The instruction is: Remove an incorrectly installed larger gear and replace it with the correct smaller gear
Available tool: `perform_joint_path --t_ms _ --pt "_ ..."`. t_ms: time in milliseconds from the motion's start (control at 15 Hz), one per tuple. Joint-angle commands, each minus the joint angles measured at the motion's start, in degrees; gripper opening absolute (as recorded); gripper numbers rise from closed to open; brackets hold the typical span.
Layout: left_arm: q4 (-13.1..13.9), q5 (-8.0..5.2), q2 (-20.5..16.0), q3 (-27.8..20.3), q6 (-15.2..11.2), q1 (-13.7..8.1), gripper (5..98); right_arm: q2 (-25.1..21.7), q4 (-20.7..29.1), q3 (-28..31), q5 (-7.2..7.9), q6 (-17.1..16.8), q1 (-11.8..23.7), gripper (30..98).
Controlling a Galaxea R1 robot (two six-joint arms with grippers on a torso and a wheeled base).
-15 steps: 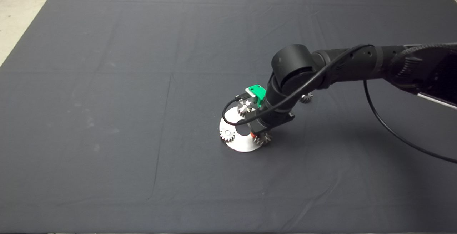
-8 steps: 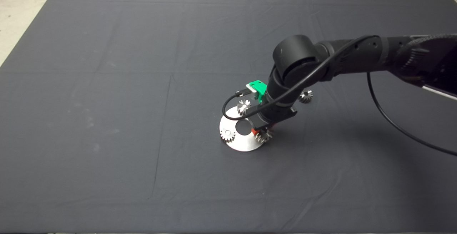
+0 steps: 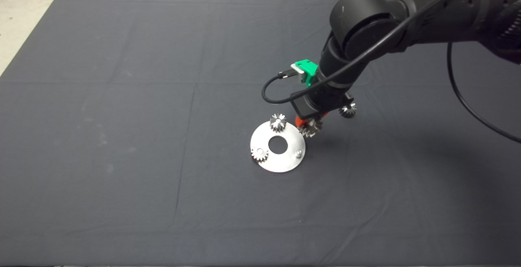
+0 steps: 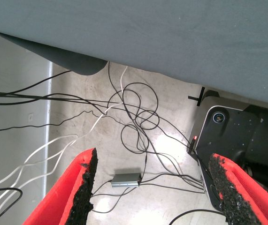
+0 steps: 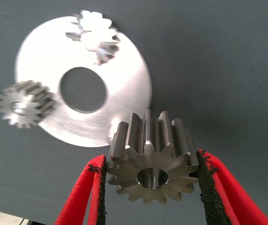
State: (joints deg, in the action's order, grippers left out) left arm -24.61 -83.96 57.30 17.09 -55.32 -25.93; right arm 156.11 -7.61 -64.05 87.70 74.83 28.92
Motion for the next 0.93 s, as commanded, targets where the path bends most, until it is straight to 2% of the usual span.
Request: perform_joint_path --t_ms 0,333,533,867 --pt "0.6 -0.24 0.0 -0.8 -0.5 0.1 59.7 -8.5 3.1 0.8 6.08 -0.7 -0.3 39.5" --pt "0.6 -0.24 0.8 -0.8 -0.8 0.1 59.7 -21.0 -1.7 3.5 6.08 -3.3 -7.1 39.7" --pt "0.6 -0.24 1.0 -0.8 -0.8 0.1 59.7 -26.1 -4.0 4.1 5.99 -5.0 -11.0 39.5" --pt "0.6 -0.24 2.5 -0.8 -1.6 0.1 59.7 -27.2 -4.7 5.2 5.99 -5.3 -11.2 39.5"
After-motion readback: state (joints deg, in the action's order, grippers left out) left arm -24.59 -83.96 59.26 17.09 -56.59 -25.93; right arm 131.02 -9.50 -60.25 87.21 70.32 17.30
